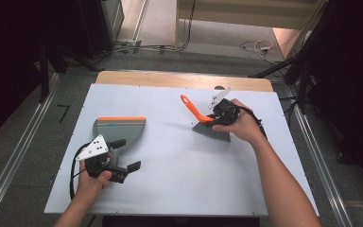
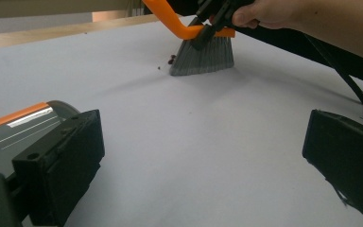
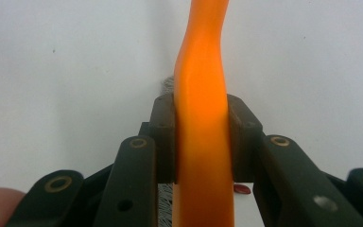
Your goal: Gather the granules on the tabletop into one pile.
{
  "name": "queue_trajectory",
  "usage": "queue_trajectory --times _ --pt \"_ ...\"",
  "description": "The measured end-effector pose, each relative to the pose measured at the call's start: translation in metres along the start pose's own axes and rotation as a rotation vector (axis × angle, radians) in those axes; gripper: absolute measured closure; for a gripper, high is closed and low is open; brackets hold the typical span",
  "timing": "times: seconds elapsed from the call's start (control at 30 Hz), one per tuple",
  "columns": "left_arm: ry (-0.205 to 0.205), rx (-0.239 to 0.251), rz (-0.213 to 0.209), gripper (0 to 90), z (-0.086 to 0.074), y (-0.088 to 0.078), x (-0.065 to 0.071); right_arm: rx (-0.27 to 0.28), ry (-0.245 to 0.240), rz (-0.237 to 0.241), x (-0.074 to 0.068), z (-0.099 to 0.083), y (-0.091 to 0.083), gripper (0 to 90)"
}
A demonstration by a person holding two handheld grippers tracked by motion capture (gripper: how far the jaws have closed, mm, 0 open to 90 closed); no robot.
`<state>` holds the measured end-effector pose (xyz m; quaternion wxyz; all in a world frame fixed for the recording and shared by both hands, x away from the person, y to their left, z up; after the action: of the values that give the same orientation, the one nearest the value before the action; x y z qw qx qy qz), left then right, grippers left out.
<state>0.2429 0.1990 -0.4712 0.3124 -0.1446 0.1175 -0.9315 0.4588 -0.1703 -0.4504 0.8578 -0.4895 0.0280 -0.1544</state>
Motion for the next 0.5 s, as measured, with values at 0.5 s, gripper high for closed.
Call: queue_trajectory --times 0.5 --pt "0.004 -0.006 -0.001 0.4 0.0 0.002 0.0 0.042 0.158 -0.056 -0.011 0.021 -0.018 68.1"
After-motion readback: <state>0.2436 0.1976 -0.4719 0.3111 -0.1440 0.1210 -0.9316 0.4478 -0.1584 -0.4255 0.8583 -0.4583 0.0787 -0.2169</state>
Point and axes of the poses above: each handheld gripper's, and its own axes: y roughly forward along the jaws, z roughly out of its top, x roughly to its right, the point moved 1 cm from there along y, roughly forward along the jaws, and after that the axes turned 3 degrees about -z, right-handed, at the moved point
